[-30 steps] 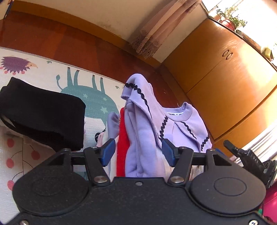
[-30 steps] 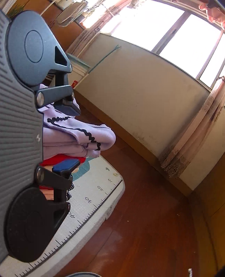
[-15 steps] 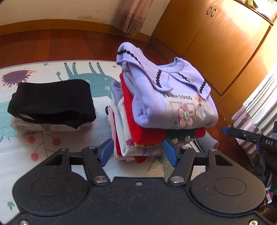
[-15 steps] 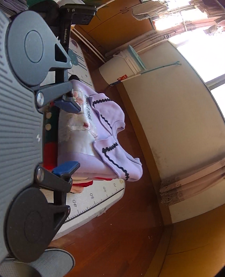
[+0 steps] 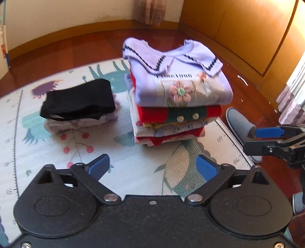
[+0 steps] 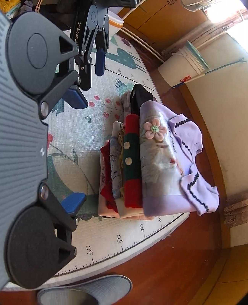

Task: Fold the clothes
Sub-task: 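Open both grippers and withdraw them from the stack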

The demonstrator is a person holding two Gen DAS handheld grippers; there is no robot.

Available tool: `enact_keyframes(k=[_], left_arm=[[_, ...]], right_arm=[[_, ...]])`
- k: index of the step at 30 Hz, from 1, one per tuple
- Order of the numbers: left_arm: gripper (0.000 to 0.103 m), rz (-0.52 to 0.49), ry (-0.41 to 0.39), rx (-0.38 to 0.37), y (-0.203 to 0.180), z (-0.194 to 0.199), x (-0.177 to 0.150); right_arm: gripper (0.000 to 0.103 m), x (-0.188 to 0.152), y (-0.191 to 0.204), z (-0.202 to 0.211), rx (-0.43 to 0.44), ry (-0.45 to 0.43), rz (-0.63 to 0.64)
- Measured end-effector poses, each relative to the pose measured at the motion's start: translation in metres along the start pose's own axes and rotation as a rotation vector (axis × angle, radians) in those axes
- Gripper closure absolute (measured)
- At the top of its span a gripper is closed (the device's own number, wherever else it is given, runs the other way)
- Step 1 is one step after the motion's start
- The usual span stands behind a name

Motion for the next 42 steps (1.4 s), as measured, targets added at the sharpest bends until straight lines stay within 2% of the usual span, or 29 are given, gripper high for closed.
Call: enact_keyframes(k=[2,6,9,14,17,19,23,29,42], left_arm=[[0.000,-0.004,-0.042,0.055,-0.002,0.027,0.015],[0.000,-0.013,-0.119,0.121,-0.016,0.076,0.035],[0.000,-0.009,-0.141,0.159,-0.028,0.103,0.040],[0.000,0.068,-0.197,0.218,-0.038,0.134,0.038],[0.000,0.130,-0.186,0.207,-0.044,0.144,0.034],[0.000,0.119,-0.180,0.205,-0.053,0.151,0.029],[0.000,0.109,-0.186,0.208,-0.064,0.160,0.023],[0.000,0.124,-0.181,0.226,-0.058,0.152,0.025],[0.000,0.086,-0.178,0.231,-0.059,0.136,0.022]], right_arm=[[0.000,0.020,0.012,0.020,-0.024,0.007,0.033],[0.000,0.054,0.034,0.068,-0.091,-0.007,0.100],[0.000,0.066,0.052,0.102,-0.160,0.003,0.137],[0.000,0.058,0.069,0.139,-0.204,0.002,0.072],[0.000,0.046,0.065,0.149,-0.262,-0.032,0.058],[0.000,0.042,0.062,0.152,-0.281,-0.022,0.050],[0.000,0.037,0.060,0.158,-0.292,-0.016,0.047],[0.000,0.036,0.058,0.161,-0.291,-0.035,0.021],[0.000,0.042,0.064,0.143,-0.279,-0.030,0.014]])
Point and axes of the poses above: each gripper's, at about its wrist camera, not at the fingertips, and z roughly against the way its jaws point, y to its left, x to its top, the point moved 4 cm from there along -z, roughly the way its jaws point, and after that the axes turned 4 degrees about -y, right-handed, at the moved point
